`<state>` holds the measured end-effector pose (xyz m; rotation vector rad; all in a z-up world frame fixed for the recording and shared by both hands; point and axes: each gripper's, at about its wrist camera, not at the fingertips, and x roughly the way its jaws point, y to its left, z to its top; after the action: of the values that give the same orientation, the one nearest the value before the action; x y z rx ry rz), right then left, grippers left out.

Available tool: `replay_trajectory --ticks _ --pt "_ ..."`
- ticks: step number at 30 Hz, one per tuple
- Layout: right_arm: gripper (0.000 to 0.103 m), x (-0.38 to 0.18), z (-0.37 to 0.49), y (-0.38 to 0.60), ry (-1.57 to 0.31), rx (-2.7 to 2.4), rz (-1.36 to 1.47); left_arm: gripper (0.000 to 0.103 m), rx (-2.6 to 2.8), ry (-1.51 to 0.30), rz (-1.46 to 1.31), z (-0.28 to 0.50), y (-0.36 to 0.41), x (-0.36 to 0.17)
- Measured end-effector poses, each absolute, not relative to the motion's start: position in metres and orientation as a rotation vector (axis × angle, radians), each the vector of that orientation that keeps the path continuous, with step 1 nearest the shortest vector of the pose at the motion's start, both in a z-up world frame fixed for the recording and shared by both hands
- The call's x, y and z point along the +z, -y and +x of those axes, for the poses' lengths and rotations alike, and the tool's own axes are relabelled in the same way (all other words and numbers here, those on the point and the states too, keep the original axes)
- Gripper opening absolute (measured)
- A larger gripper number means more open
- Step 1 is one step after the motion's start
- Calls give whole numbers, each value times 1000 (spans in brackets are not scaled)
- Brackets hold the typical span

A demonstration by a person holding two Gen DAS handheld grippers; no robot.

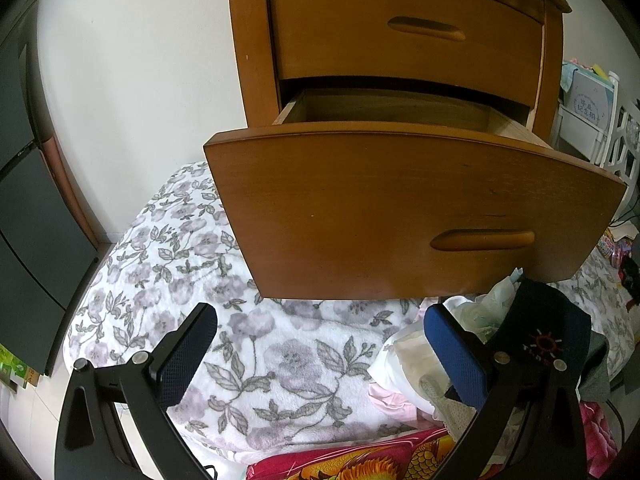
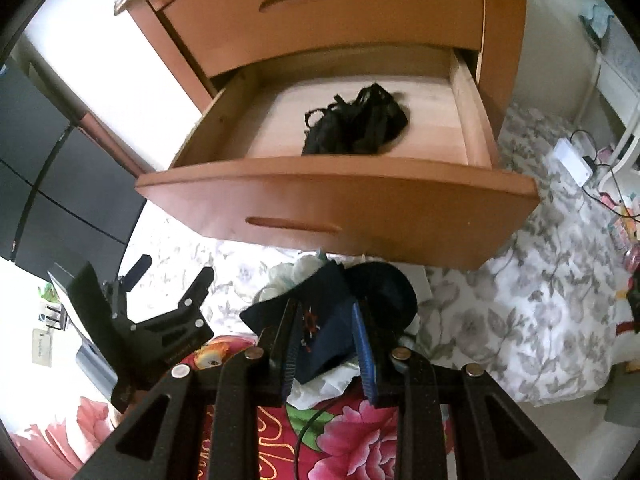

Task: Organize soft objects
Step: 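Move the open right tool back into the drawer toward the black lace cloth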

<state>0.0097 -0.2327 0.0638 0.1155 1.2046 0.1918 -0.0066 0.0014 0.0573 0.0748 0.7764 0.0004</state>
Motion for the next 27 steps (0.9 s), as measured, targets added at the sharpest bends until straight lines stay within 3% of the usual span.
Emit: replay_trajectory --ticks 2,4,5,8,10,20,27 --pt "31 63 10 232 -1204 187 114 103 0 -777 74 -7 -1 57" --pt "58 61 12 232 -1207 176 113 103 0 -777 74 -7 -1 57" --pt "62 60 12 232 -1206 169 112 103 0 -777 73 -7 -1 57" --pt "64 58 13 233 -1205 160 108 103 0 -777 74 -6 -1 57" --pt "75 57 14 236 -1206 149 111 103 0 -777 74 -7 -1 57" --pt "101 56 15 238 -1177 112 74 103 0 -777 75 -6 -1 57" --pt "103 58 15 235 -1162 125 64 103 0 -778 75 -6 -1 57"
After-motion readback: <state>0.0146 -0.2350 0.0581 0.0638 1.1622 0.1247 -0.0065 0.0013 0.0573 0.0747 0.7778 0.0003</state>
